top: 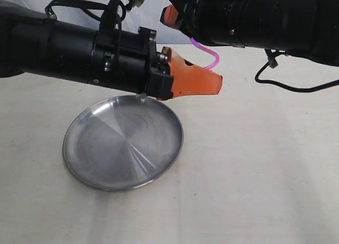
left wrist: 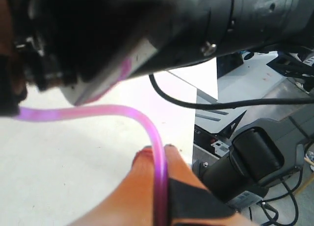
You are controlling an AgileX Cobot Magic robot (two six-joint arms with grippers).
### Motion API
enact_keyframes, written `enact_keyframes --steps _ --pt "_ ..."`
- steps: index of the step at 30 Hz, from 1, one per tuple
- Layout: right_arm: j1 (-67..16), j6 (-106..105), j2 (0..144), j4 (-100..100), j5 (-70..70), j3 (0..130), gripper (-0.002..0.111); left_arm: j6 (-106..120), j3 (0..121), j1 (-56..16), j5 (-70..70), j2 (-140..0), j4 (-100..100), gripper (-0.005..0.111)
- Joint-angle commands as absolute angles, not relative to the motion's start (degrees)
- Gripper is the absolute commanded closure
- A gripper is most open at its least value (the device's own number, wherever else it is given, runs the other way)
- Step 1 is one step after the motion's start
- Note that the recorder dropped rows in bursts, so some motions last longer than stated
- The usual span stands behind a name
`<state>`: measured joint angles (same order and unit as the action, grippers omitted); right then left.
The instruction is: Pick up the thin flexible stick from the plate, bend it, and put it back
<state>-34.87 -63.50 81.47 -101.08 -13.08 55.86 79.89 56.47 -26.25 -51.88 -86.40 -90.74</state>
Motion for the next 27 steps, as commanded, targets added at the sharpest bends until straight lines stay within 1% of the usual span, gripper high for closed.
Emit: enact_keyframes --steps 1,3,6,9,14,15,17,20,23,25,27 --pt "-35.5 -64.8 81.6 -99.9 -16.0 55.1 0.109 76.1 57.2 -25.9 -46.5 -86.0 -90.2 0.107" --pt "-35.5 -64.8 81.6 -99.9 -15.7 55.1 0.109 73.4 57.2 -25.9 -46.1 -86.0 -87.1 0.107" --pt "-35.5 -64.8 81.6 -99.9 -15.7 55.1 0.109 70.4 57.2 -25.9 -46.0 -86.0 -83.4 0.101" --pt "-35.5 -64.8 81.6 -99.7 -15.8 55.1 0.109 67.2 57.2 -25.9 -46.0 -86.0 -80.8 0.089" --pt "-35.5 -64.8 81.6 -97.6 -13.8 55.1 0.109 60.7 57.2 -25.2 -46.6 -86.0 -74.5 0.057" --pt "-35.5 -64.8 81.6 -96.8 -12.6 55.1 0.109 59.4 57.2 -25.0 -46.9 -86.0 -72.6 0.052" --pt "-35.5 -64.8 81.6 -96.3 -10.4 55.1 0.109 56.9 57.2 -24.1 -47.8 -86.0 -69.2 0.048" --pt "-35.5 -64.8 81.6 -95.2 -4.7 55.1 0.109 53.1 57.2 -22.5 -49.4 -86.0 -62.5 0.047" --pt "-35.5 -64.8 82.9 -95.2 -2.9 55.1 0.109 48.9 57.2 -20.3 -50.5 -85.3 -56.7 0.049" --pt "-35.5 -64.7 85.0 -95.7 -3.5 55.1 0.109 45.6 57.2 -18.6 -50.7 -83.9 -53.5 0.057" --pt "-35.5 -64.4 87.8 -96.3 -5.5 55.1 0.109 43.3 57.2 -17.1 -50.7 -82.0 -50.5 0.072"
